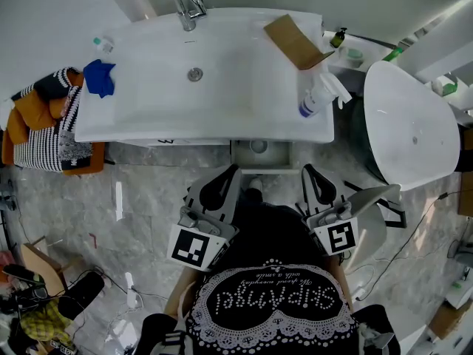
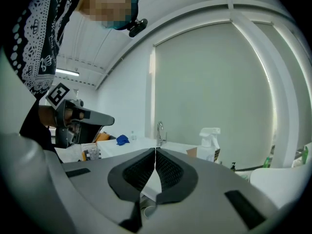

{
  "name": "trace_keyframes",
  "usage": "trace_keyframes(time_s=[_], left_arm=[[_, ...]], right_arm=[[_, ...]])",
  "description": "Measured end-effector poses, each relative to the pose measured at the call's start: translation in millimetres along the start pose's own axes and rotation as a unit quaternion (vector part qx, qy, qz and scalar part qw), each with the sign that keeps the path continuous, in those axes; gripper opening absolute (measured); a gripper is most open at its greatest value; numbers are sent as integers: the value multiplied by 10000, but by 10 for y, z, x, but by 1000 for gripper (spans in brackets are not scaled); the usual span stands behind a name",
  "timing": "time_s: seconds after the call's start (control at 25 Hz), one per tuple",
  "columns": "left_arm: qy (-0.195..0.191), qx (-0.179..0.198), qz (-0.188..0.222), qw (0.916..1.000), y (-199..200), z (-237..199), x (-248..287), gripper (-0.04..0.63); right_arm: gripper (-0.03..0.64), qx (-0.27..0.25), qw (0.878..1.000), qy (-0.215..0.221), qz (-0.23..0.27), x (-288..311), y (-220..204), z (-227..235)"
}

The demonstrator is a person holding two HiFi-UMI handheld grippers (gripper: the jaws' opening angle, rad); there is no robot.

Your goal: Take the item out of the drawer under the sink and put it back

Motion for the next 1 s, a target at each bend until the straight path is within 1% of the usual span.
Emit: trace_keyframes(time_s=[0.12, 0.2, 0.28, 0.32, 0.36, 0.48, 0.6, 0.76, 0.88, 1.0], left_arm=[[-22, -3, -13, 10000, 1, -8, -3, 5], [-33, -15, -19, 10000, 0, -10, 5, 5], [-15, -79, -34, 10000, -12, -9, 13, 5], [0, -117, -40, 9999, -19, -7, 14, 5], [14, -148, -51, 9999, -27, -5, 12, 5], [57, -211, -71, 9997, -45, -5, 2, 5], [147, -267, -72, 9995, -57, -28, -19, 5], [345, -344, -147, 9987, -95, -79, -62, 5], [458, -401, -172, 9980, -111, -94, -85, 5], [531, -453, -213, 9973, -135, -119, -110, 5]], right_arm=[[18, -415, 9990, 103, -121, 38, -16, -39], [18, -893, 9952, 262, -311, 64, -53, -68], [18, -1571, 9829, 502, -816, 71, -143, -87], [18, -1819, 9761, 591, -1034, 78, -180, -97], [20, -1943, 9721, 649, -1144, 91, -201, -106], [20, -1937, 9707, 813, -1169, 159, -231, -122], [20, -1888, 9687, 1073, -1204, 242, -280, -144], [21, -1962, 9600, 1391, -1431, 361, -415, -174], [21, -2065, 9541, 1509, -1557, 429, -518, -198], [21, -2251, 9453, 1666, -1674, 499, -615, -252]])
Point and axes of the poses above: the fingertips, and each gripper's own axes: x forward along the fingers, z to its right, y out of its top, the point moved 6 cm from there along -x, backward along the fingers, and after that the axes turned 3 degrees about -x, right-handed, at the moved point
